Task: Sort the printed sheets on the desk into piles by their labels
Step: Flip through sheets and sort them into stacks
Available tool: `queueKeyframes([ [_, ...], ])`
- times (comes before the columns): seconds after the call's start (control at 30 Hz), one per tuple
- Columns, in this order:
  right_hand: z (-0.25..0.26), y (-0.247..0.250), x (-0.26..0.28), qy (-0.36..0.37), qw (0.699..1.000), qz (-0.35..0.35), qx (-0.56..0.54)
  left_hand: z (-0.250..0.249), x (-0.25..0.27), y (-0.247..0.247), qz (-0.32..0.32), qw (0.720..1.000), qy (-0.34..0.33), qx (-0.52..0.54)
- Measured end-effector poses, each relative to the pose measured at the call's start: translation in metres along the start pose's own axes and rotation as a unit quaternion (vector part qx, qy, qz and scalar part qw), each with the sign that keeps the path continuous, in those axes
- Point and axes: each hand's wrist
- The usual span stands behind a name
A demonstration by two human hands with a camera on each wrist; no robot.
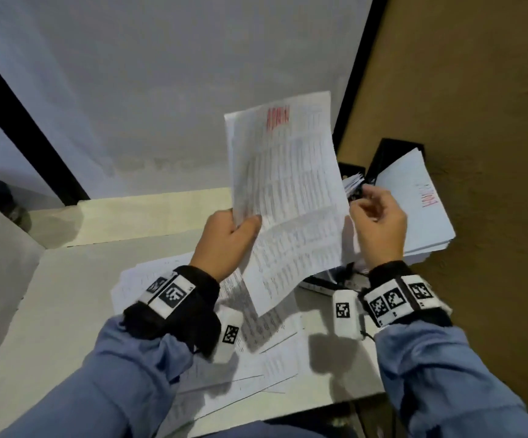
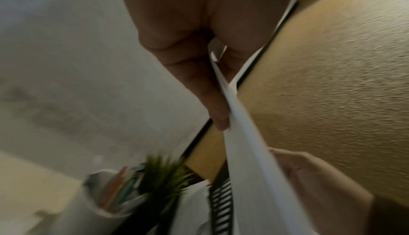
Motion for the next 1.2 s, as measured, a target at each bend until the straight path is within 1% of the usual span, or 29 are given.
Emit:
queueKeyframes([
  [0.07, -0.002, 0.028, -0.023, 0.020, 0.993, -0.093, 0.069, -0.027, -0.016, -0.019, 0.004, 0.998, -0.044, -0.036],
  [0.1, -0.005, 0.041, -0.033, 0.013, 0.984, -0.128, 0.120, -0.037, -0.024, -0.029, 0.001, 0.996, -0.065, -0.060],
  [0.13, -0.009, 0.055, -0.043, -0.009, 0.972, -0.155, 0.177, -0.047, -0.031, -0.040, -0.007, 0.993, -0.085, -0.078],
  [0.17, -0.011, 0.066, -0.049, -0.045, 0.959, -0.170, 0.225, -0.056, -0.037, -0.051, -0.014, 0.991, -0.099, -0.092],
  [0.2, -0.015, 0.076, -0.056, -0.091, 0.949, -0.168, 0.251, -0.063, -0.042, -0.062, -0.023, 0.986, -0.124, -0.105],
  [0.27, -0.026, 0.090, -0.068, -0.181, 0.943, -0.141, 0.242, -0.074, -0.051, -0.086, -0.028, 0.981, -0.154, -0.118],
  [0.33, -0.041, 0.097, -0.077, -0.251, 0.947, -0.106, 0.172, -0.080, -0.058, -0.111, -0.002, 0.979, -0.158, -0.127],
  [0.37, -0.046, 0.098, -0.078, -0.273, 0.949, -0.087, 0.133, -0.082, -0.061, -0.123, 0.020, 0.978, -0.158, -0.133],
  [0.4, -0.051, 0.099, -0.078, -0.281, 0.951, -0.073, 0.103, -0.081, -0.064, -0.135, 0.037, 0.977, -0.156, -0.140],
  [0.43, -0.053, 0.099, -0.078, -0.275, 0.955, -0.065, 0.093, -0.081, -0.067, -0.146, 0.053, 0.976, -0.151, -0.149],
  [0.47, -0.055, 0.099, -0.077, -0.254, 0.961, -0.057, 0.090, -0.079, -0.070, -0.156, 0.062, 0.975, -0.147, -0.157],
  [0.57, -0.047, 0.096, -0.070, -0.165, 0.982, -0.027, 0.088, -0.070, -0.073, -0.182, 0.086, 0.969, -0.142, -0.183],
  [0.67, -0.034, 0.093, -0.065, -0.101, 0.988, -0.006, 0.114, -0.055, -0.074, -0.201, 0.100, 0.967, -0.121, -0.201],
  [0.73, -0.024, 0.093, -0.067, -0.075, 0.990, -0.007, 0.117, -0.044, -0.073, -0.207, 0.110, 0.969, -0.108, -0.193],
  [0.8, -0.013, 0.096, -0.072, -0.046, 0.995, -0.015, 0.091, -0.035, -0.070, -0.211, 0.117, 0.974, -0.109, -0.160],
  [0.83, -0.008, 0.097, -0.075, -0.035, 0.994, -0.023, 0.099, -0.030, -0.069, -0.212, 0.120, 0.977, -0.104, -0.141],
  [0.9, 0.001, 0.101, -0.080, -0.011, 0.992, -0.034, 0.123, -0.019, -0.070, -0.216, 0.131, 0.981, -0.077, -0.117],
  [0.93, 0.005, 0.101, -0.081, -0.003, 0.992, -0.038, 0.121, -0.014, -0.071, -0.218, 0.148, 0.980, -0.064, -0.115],
  [1.0, 0.011, 0.102, -0.083, 0.013, 0.992, -0.042, 0.117, -0.007, -0.071, -0.225, 0.208, 0.970, -0.044, -0.117],
  [1.07, 0.014, 0.105, -0.083, 0.024, 0.984, -0.052, 0.168, -0.002, -0.072, -0.232, 0.269, 0.953, -0.045, -0.129],
  [1.1, 0.016, 0.104, -0.082, 0.020, 0.976, -0.058, 0.207, 0.000, -0.072, -0.233, 0.296, 0.941, -0.049, -0.153],
  [1.13, 0.015, 0.103, -0.080, 0.015, 0.967, -0.057, 0.249, 0.002, -0.073, -0.234, 0.319, 0.928, -0.050, -0.188],
  [1.17, 0.012, 0.099, -0.079, -0.008, 0.956, -0.048, 0.288, 0.004, -0.073, -0.235, 0.332, 0.916, -0.048, -0.220],
  [1.2, 0.007, 0.095, -0.076, -0.038, 0.946, -0.028, 0.319, 0.006, -0.074, -0.234, 0.337, 0.910, -0.043, -0.239],
])
Point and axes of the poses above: each hand's wrist, its own x-axis away from the middle knuckle, its own y-axis out of the back of the hand, z = x × y, and after that the axes turned 10 degrees about -y, right-handed
